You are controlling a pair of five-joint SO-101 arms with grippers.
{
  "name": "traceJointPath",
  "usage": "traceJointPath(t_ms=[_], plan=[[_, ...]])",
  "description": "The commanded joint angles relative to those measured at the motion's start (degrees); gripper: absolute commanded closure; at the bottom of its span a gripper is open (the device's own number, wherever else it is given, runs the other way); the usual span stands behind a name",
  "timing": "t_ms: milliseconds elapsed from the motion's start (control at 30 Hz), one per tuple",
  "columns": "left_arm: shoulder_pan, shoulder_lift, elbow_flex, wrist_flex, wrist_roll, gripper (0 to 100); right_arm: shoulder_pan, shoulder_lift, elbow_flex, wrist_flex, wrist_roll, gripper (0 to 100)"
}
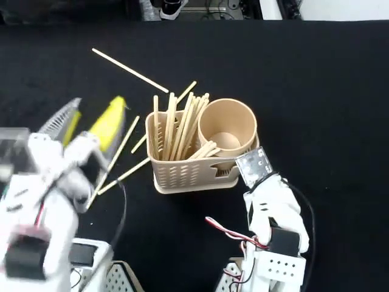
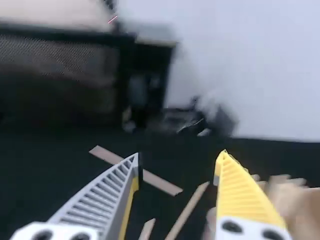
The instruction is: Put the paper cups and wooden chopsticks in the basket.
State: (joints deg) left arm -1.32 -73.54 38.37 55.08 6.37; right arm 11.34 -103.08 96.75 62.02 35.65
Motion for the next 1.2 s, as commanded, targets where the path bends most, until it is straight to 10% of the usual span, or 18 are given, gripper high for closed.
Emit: traceJointPath(t_ms=[0, 200, 733, 900, 1167], plan=[[-6.9, 13.1, 3.4, -1.8, -11.1, 75, -0.3, -2.4, -0.1, 0.2, 0.4, 98.6], [-6.8, 34.5, 3.1, -2.8, -21.5, 75, -0.4, -2.4, -0.1, 0.2, 0.4, 98.6], [-2.7, 80.3, -11.1, -8.5, -22.2, 78, -0.4, -2.4, -0.1, 0.2, 0.4, 98.6], [-3.2, 82.2, -14.3, -8.1, -22.2, 98, -0.4, -2.4, -0.1, 0.2, 0.4, 98.6], [-3.0, 68.4, -12.4, -2.5, -22.2, 97, -0.3, -2.4, -0.1, 0.2, 0.4, 98.6]])
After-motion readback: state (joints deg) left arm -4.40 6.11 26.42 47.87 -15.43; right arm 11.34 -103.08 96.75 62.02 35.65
